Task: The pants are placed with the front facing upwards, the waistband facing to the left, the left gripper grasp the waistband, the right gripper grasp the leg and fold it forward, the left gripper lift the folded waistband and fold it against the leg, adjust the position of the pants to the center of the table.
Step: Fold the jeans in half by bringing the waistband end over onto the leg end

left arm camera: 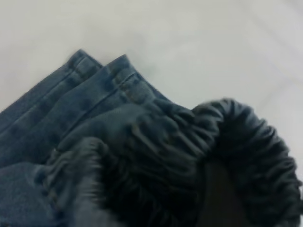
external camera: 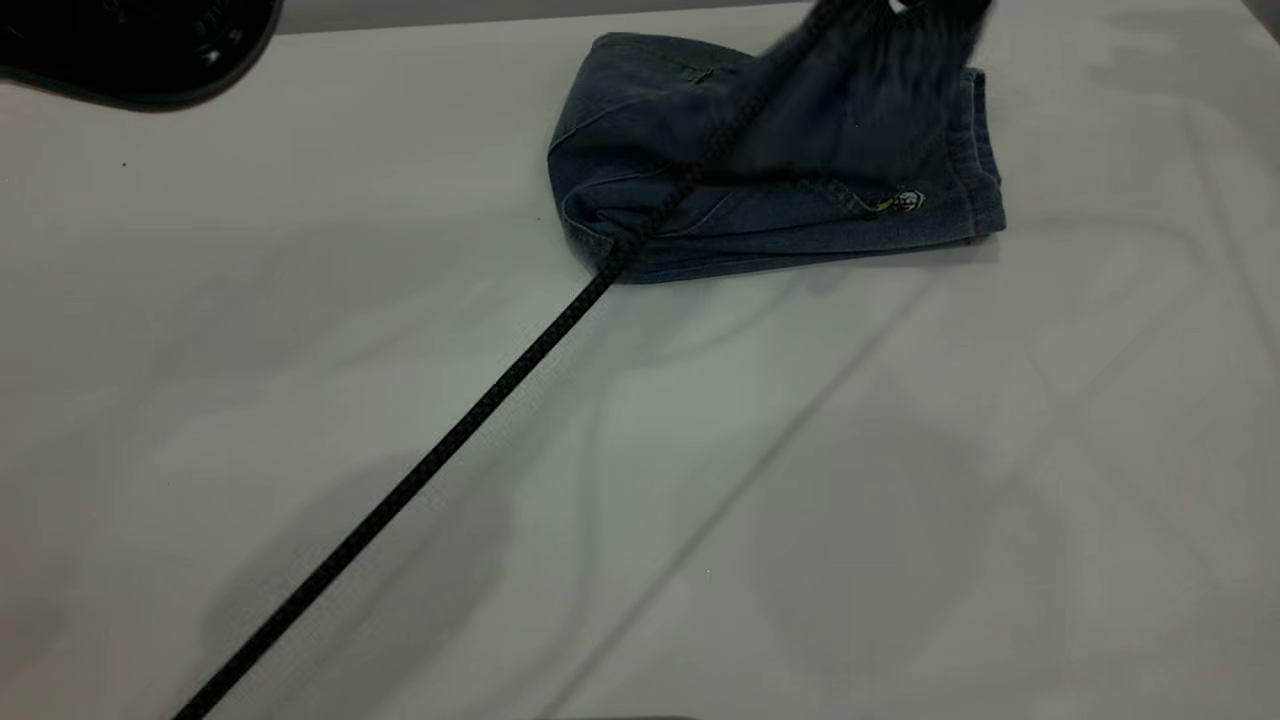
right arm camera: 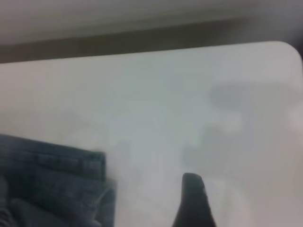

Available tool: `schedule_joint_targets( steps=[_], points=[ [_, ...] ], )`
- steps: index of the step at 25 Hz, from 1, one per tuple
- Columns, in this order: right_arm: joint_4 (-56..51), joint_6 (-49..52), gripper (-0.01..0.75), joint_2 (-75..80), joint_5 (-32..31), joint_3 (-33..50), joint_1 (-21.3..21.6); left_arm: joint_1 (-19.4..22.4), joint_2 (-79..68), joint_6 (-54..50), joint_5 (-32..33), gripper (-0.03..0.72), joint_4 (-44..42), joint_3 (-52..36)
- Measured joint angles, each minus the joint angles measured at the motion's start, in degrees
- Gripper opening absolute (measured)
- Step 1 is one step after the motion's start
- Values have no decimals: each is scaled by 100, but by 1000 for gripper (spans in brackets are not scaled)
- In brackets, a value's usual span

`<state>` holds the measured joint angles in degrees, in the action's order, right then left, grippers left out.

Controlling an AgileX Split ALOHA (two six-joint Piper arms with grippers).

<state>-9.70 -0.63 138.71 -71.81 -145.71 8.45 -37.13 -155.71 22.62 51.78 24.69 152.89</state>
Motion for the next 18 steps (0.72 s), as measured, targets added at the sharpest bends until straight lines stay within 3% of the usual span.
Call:
schedule_joint_targets(
  steps=[3, 5, 12, 18],
  points=[
    [-31, -5, 438, 0, -2, 0, 0, 0, 136, 0, 280, 487, -50, 0],
    [-44, -16, 438, 0, -2, 0, 0, 0, 262, -29, 567, 509, -402, 8],
    [-223, -188, 438, -129, -8, 0, -39, 49, 501, -795, 1527, 518, -2372, 14],
    [-526, -207, 438, -753, -41, 0, -115, 67, 196, -998, 1528, 519, -2796, 14]
  ],
)
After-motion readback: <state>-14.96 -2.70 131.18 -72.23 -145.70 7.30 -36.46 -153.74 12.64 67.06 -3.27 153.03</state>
